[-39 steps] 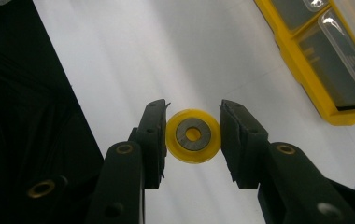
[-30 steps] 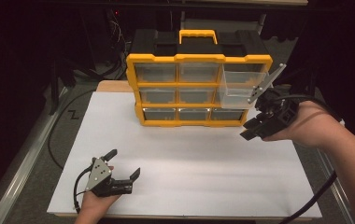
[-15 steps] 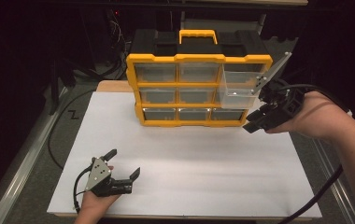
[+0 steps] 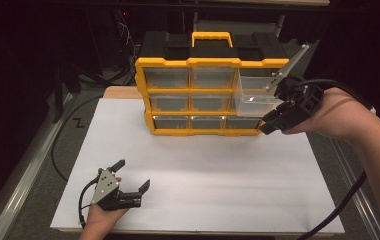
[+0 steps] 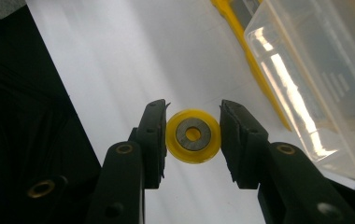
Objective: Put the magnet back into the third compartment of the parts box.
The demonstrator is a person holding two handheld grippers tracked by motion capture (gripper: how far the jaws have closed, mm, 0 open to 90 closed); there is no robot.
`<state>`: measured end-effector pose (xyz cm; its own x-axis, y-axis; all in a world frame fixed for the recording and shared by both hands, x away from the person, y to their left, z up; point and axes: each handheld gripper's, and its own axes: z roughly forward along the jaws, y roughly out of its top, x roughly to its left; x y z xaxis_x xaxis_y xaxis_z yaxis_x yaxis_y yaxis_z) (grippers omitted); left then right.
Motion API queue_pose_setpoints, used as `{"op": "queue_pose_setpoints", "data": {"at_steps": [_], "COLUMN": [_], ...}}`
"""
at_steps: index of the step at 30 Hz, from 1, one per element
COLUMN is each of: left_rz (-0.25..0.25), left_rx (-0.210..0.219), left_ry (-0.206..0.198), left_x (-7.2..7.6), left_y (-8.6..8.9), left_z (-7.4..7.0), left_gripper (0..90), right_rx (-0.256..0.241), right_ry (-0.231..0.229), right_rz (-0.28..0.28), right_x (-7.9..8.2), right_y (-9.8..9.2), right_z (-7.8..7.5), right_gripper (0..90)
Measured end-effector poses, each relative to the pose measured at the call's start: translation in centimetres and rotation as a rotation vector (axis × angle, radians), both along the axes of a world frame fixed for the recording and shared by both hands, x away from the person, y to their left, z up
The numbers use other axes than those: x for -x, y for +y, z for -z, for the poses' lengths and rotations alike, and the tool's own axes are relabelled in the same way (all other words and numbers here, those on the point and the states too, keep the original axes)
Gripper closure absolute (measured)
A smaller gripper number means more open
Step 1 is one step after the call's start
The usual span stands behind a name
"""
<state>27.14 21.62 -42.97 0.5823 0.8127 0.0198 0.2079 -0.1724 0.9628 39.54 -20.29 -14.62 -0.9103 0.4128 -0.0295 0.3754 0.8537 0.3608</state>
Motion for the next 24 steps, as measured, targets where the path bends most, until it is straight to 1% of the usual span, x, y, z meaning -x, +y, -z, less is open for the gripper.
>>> {"op": "queue_pose_setpoints", "data": {"at_steps": [3,4,8,13,24], "left_rz": [0.000,0.001,0.001,0.005,0.008], "left_rx": [0.002,0.002,0.002,-0.001,0.001], "left_ry": [-0.001,-0.001,-0.001,0.003,0.005], "left_x": [0.0,0.0,0.0,0.0,0.1], "left_y": [0.0,0.0,0.0,0.0,0.0], "left_z": [0.0,0.0,0.0,0.0,0.0], "left_gripper": [0.1,0.1,0.1,0.1,0.1], "right_rx": [-0.004,0.004,0.001,0.012,0.014], "right_ry": [-0.004,-0.005,-0.009,-0.011,-0.036], "right_rz": [0.002,-0.001,-0.001,0.001,-0.003], "right_x": [-0.2,-0.2,-0.4,-0.6,-0.8], "right_y": [0.2,0.3,0.5,0.8,1.4], "right_z": [-0.4,-0.6,-1.0,-1.4,-2.9], "right_gripper": [64.9,64.9,64.9,64.9,64.9]}}
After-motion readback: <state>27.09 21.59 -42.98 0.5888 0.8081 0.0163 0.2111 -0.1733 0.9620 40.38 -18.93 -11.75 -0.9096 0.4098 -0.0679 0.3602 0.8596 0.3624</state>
